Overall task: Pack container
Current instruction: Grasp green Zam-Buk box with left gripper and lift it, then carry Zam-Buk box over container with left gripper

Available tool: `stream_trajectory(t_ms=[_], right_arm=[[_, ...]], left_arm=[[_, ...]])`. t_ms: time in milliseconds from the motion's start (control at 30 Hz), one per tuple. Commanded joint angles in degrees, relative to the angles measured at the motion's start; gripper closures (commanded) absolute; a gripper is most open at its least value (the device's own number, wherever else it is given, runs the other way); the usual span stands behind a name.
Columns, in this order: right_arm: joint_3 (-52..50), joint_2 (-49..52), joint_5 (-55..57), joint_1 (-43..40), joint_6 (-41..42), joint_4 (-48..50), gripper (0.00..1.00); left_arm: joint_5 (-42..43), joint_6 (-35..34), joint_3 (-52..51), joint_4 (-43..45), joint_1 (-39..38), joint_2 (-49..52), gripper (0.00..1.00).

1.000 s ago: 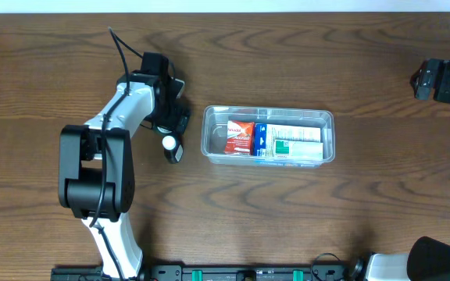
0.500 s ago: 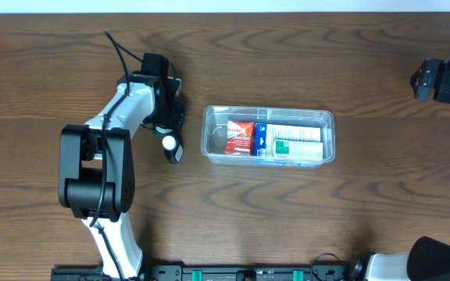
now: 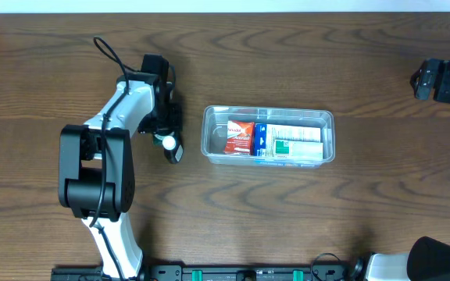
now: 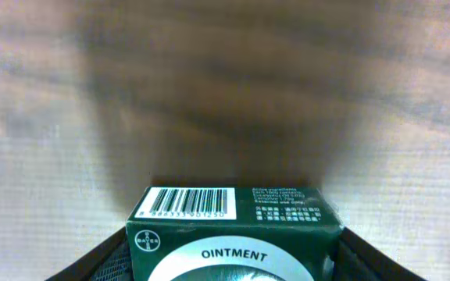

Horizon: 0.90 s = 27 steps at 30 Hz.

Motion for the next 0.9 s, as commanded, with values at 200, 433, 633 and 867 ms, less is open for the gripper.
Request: stream_trajectory(t_ms=[200,433,633,867], right_arm=[[0.2,0.3,-0.1,-0.4,0.8,-0.1,0.01],[0.2,0.3,-0.1,-0.4,0.8,-0.1,0.01],[0.2,0.3,-0.1,-0.4,0.8,-0.1,0.01],[0.2,0.3,-0.1,-0.4,0.8,-0.1,0.01]], left_arm=[[-0.4,-1.4,15.6,-15.3,0.2,-0.5,0.35],[-0.2,-1.4,27.5,-26.4,-0.1,-0.7,0.35],[6.3,-1.4,30.5,-29.7,-3.3,-2.9,0.34],[7.9,-2.5,30.5,-29.4,-13.4,-4.4,0.34]])
